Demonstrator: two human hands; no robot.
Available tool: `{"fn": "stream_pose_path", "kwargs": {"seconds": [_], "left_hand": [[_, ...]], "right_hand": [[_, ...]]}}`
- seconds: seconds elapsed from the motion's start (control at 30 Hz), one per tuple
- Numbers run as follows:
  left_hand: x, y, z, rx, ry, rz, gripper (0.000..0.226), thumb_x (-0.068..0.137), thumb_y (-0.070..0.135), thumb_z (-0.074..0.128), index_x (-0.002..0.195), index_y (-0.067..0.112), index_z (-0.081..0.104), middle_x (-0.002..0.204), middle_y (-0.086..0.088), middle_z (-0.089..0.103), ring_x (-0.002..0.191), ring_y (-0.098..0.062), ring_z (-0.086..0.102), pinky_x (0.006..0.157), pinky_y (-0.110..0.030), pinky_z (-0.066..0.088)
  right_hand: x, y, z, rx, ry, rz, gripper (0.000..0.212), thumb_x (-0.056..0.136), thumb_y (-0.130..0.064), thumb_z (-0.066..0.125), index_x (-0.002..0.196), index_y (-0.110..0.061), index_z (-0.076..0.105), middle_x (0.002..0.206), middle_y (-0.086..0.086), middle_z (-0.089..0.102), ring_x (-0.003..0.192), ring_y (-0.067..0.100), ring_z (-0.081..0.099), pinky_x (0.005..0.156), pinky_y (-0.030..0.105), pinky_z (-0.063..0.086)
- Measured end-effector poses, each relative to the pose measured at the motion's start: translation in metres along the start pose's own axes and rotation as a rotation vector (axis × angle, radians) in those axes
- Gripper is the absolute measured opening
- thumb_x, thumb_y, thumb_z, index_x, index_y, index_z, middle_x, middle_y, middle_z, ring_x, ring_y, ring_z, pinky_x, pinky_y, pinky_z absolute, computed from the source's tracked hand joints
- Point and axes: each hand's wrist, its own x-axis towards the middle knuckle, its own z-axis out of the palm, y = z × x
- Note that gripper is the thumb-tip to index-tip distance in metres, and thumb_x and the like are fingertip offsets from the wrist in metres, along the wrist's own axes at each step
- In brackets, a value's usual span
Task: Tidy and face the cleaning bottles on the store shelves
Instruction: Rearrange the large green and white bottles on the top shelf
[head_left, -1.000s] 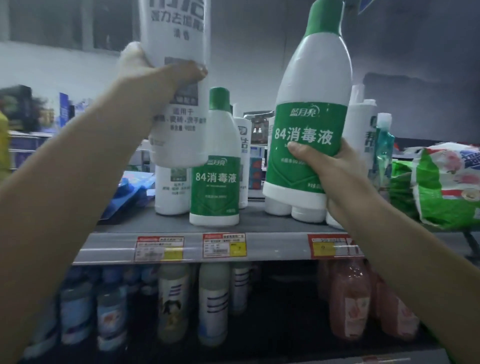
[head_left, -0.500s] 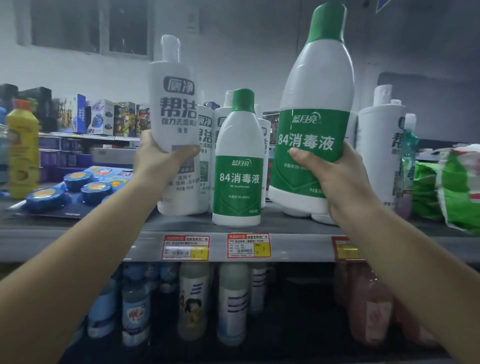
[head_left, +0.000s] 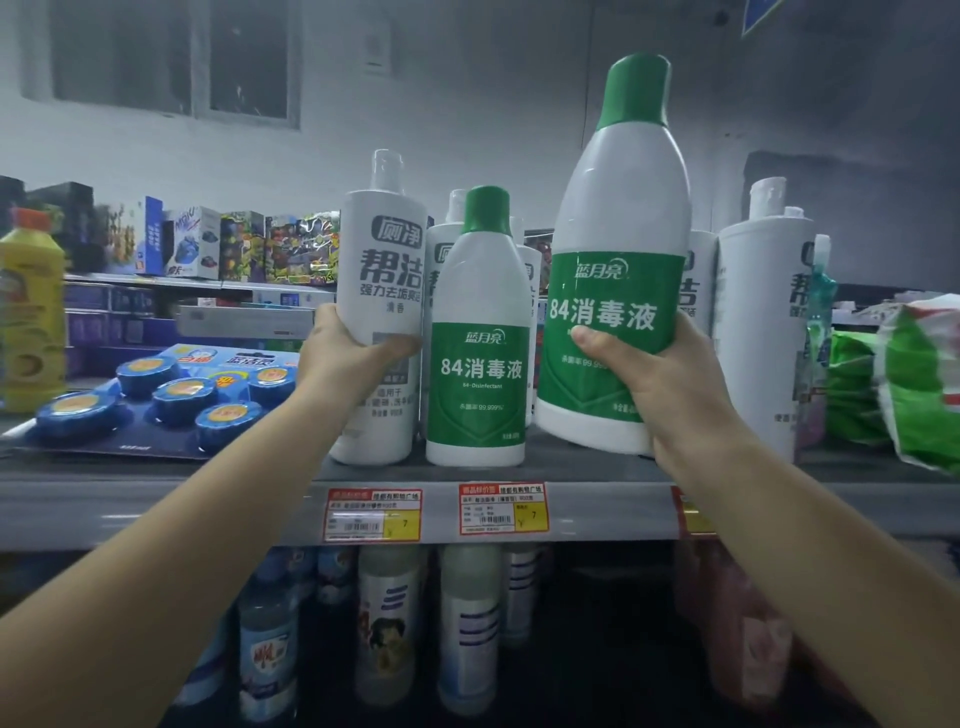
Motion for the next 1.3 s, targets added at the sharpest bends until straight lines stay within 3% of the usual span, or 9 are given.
{"fn": "stream_pose_path", "kwargs": {"seconds": [0.2,0.3,0.43,0.53,0.67,0.87,1.0,1.2,1.3], "left_hand": [[0.000,0.000,-0.004,0.006,-0.029,-0.012,0.062,0.067,0.036,0.078,0.111,0.018,0.038,0.102,-0.002,0.057,0.091,-0.019,0.057,0.065,-0.032,0.046],[-0.006,0.001,-0.004,0.083,0.000,0.023,0.078,0.066,0.043,0.078,0.123,0.013,0.033,0.119,-0.009,0.050,0.109,-0.026,0.052,0.083,-0.040,0.046],[-0.024,0.013,0.003,0.379,0.193,0.352,0.099,0.075,0.051,0.067,0.144,0.004,0.012,0.151,-0.016,0.018,0.141,-0.031,0.009,0.116,-0.047,0.009],[-0.053,0.043,0.018,0.292,0.156,0.588,0.081,0.084,0.033,0.062,0.143,0.005,0.016,0.148,-0.011,0.027,0.138,-0.022,0.020,0.114,-0.034,0.017],[-0.073,0.075,0.053,0.028,-0.060,0.728,0.048,0.089,0.010,0.053,0.134,0.007,0.039,0.115,0.001,0.057,0.106,-0.009,0.049,0.086,-0.025,0.045],[-0.081,0.089,0.124,-0.013,-0.256,0.539,0.032,0.090,0.010,0.050,0.122,0.011,0.053,0.114,-0.001,0.061,0.099,-0.011,0.056,0.087,-0.027,0.049],[-0.095,0.096,0.172,0.040,-0.371,0.445,0.038,0.093,0.017,0.051,0.130,0.015,0.047,0.122,0.002,0.056,0.091,-0.005,0.053,0.064,-0.012,0.042],[-0.118,0.109,0.242,0.016,-0.354,0.313,0.031,0.089,0.020,0.057,0.118,0.013,0.050,0.106,-0.003,0.056,0.097,-0.021,0.056,0.079,-0.032,0.051],[-0.127,0.113,0.263,0.107,-0.222,0.300,0.055,0.080,0.032,0.065,0.125,0.010,0.042,0.121,-0.006,0.049,0.109,-0.022,0.047,0.095,-0.037,0.043]], "right_hand": [[-0.001,0.013,0.005,0.019,-0.004,0.035,0.030,0.070,-0.018,0.079,0.095,-0.027,0.065,0.097,-0.003,0.073,0.090,0.015,0.070,0.085,0.040,0.056],[-0.003,0.018,0.006,0.021,0.012,0.051,0.030,0.068,-0.017,0.080,0.091,-0.029,0.065,0.096,-0.004,0.073,0.090,0.016,0.070,0.085,0.042,0.056],[-0.008,0.022,0.001,-0.012,0.066,0.044,0.034,0.065,-0.018,0.082,0.092,-0.028,0.065,0.095,-0.003,0.073,0.090,0.018,0.070,0.085,0.043,0.056],[-0.010,0.017,-0.008,-0.061,0.077,0.042,0.037,0.066,-0.019,0.081,0.098,-0.027,0.065,0.097,-0.002,0.073,0.089,0.018,0.070,0.083,0.043,0.057],[-0.009,0.008,-0.028,-0.109,0.089,0.032,0.032,0.069,-0.015,0.080,0.095,-0.026,0.064,0.094,-0.002,0.073,0.086,0.016,0.071,0.080,0.038,0.058],[-0.006,0.010,-0.078,-0.183,0.110,0.038,0.043,0.065,-0.021,0.083,0.103,-0.022,0.065,0.098,-0.001,0.072,0.091,0.019,0.070,0.084,0.044,0.056],[-0.001,0.013,-0.120,-0.171,0.120,0.030,0.043,0.061,-0.024,0.084,0.100,-0.024,0.066,0.097,0.000,0.073,0.090,0.021,0.070,0.083,0.045,0.056],[0.003,0.011,-0.175,-0.213,0.081,0.000,0.037,0.063,-0.019,0.082,0.095,-0.028,0.065,0.094,-0.004,0.072,0.086,0.016,0.070,0.082,0.042,0.057],[0.003,0.015,-0.197,-0.225,0.053,-0.007,0.037,0.063,-0.020,0.082,0.095,-0.029,0.065,0.095,-0.003,0.072,0.087,0.017,0.070,0.081,0.042,0.057]]}}
